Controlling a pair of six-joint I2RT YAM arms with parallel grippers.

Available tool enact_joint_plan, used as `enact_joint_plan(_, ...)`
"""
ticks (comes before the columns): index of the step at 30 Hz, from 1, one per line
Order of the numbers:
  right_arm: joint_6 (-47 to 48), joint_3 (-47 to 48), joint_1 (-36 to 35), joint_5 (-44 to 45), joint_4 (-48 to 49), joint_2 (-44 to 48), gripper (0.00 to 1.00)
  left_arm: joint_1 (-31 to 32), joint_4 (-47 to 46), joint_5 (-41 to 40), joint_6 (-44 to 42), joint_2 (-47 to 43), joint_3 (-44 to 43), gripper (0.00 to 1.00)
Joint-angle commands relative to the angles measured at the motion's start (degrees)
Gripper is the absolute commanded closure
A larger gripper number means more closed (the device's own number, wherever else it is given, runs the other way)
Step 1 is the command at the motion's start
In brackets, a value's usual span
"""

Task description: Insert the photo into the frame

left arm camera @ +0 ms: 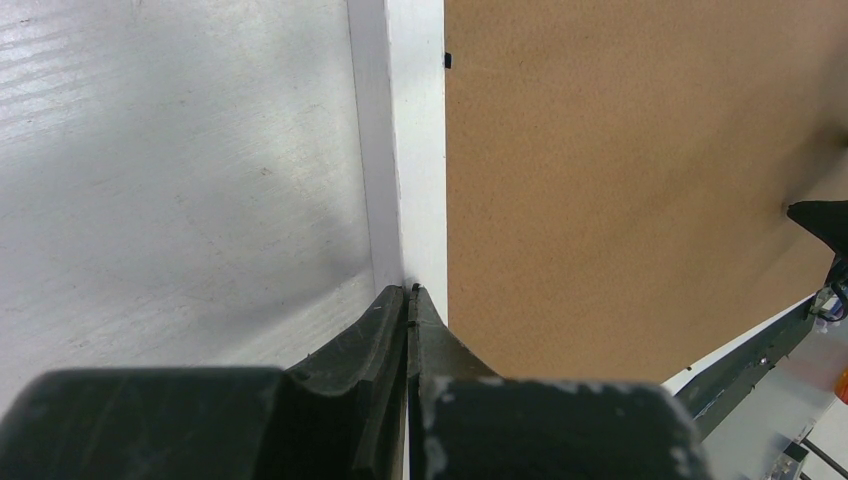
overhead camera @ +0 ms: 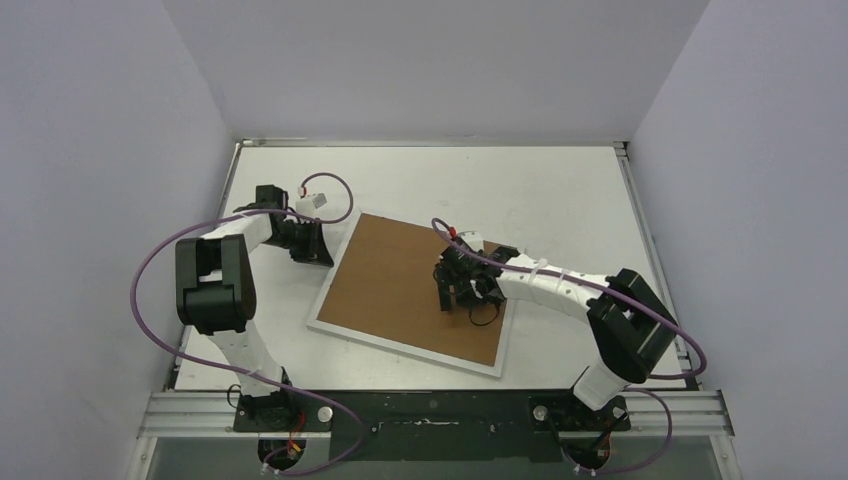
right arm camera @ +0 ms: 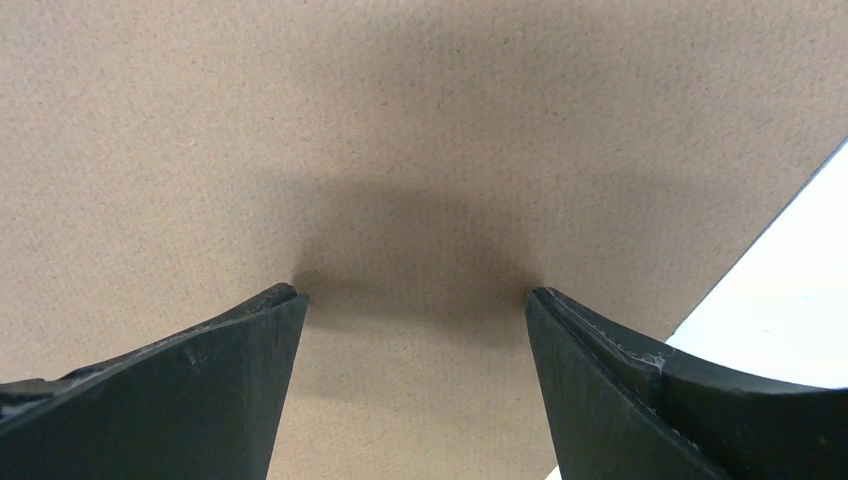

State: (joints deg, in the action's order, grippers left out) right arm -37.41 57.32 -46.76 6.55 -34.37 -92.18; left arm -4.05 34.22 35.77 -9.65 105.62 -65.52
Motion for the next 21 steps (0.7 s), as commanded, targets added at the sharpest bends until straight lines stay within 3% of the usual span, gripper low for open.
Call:
enact_joint_plan(1,-1.4,1.96,-0.15,-0.83,-0.2,4.26,0.19,1.57,0.64,-4.57,-2.09,3.64,1.77,1.0)
enact_joint_plan(4,-1.61,1.31,-0.46,-0.19,-1.75,8.32,0.24,0.65,1.3,-4.74,-2.51,3.64,1.23,1.0)
enact_joint_plan(9,-2.67,-3.15,-0.93,0.0,-3.99,13.72,0.45,-1.0,2.18,-4.66,-3.28,3.49,0.37,1.0)
enact_joint_plan(21,-4.34,-10.78,-3.32,-1.32,-0.97,10.32,0.51,-1.45,2.52,-4.53,-3.16,3.59,-0.11,1.0)
